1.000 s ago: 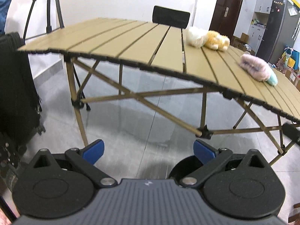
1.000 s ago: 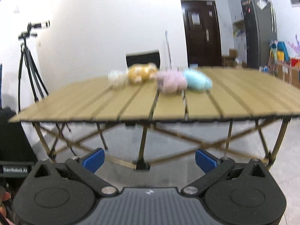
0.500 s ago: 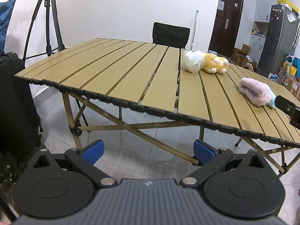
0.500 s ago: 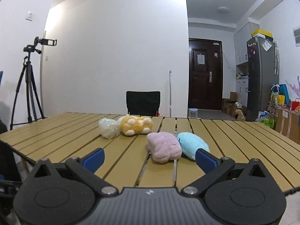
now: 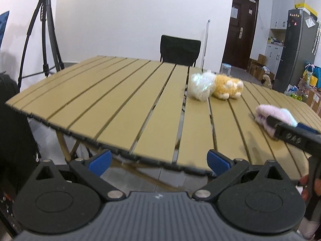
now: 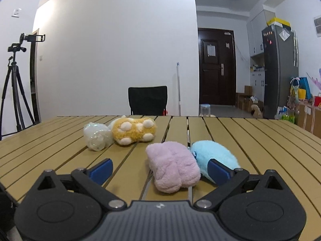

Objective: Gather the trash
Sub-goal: 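Grasp the pink fuzzy pouch with the right tool while the left tool grasps the clear plastic bag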

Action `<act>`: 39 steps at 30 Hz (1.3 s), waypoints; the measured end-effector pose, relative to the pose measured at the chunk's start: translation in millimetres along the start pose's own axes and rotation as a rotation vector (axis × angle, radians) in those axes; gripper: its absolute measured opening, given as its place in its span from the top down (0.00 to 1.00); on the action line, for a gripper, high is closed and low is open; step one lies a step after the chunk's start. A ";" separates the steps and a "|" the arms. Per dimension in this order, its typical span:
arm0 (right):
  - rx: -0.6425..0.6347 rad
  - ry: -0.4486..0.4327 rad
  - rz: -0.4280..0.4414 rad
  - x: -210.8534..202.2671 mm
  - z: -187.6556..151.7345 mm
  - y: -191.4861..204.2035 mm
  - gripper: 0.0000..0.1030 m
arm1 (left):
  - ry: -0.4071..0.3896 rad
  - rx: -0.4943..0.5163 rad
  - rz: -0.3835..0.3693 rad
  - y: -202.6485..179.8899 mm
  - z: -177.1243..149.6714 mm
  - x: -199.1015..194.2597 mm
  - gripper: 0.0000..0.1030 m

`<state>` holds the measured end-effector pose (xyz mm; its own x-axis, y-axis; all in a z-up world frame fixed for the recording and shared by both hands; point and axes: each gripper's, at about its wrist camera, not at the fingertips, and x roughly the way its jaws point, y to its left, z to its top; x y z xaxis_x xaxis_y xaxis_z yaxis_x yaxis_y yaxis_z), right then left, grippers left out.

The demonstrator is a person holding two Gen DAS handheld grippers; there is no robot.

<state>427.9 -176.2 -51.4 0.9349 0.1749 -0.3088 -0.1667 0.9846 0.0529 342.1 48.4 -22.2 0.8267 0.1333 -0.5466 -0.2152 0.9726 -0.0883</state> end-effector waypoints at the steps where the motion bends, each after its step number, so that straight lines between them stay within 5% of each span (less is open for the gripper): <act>1: 0.001 0.013 -0.004 5.5 1.0 0.5 0.10 | -0.008 0.005 -0.004 -1.6 2.5 0.5 0.00; 8: 0.038 0.059 -0.040 29.2 3.3 0.7 0.33 | -0.012 0.024 -0.017 -4.7 10.2 10.5 0.00; 12: 0.065 0.068 -0.039 30.2 3.1 -4.3 0.57 | 0.000 0.013 -0.020 -2.1 14.4 17.3 0.00; 21: 0.119 0.005 0.000 19.1 5.4 -12.3 0.71 | -0.021 -0.036 -0.030 -2.4 39.8 32.8 0.00; 31: 0.244 -0.125 -0.007 -3.5 14.1 -40.6 0.72 | -0.044 -0.016 -0.035 -25.4 72.3 62.7 0.00; 39: 0.372 -0.148 -0.011 -9.5 12.4 -80.9 0.73 | -0.078 0.079 -0.049 -54.1 90.2 86.1 0.00</act>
<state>436.4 -257.5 -40.9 0.9756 0.1358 -0.1728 -0.0569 0.9154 0.3986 471.8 24.4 10.6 0.8739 0.0965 -0.4765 -0.1341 0.9899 -0.0455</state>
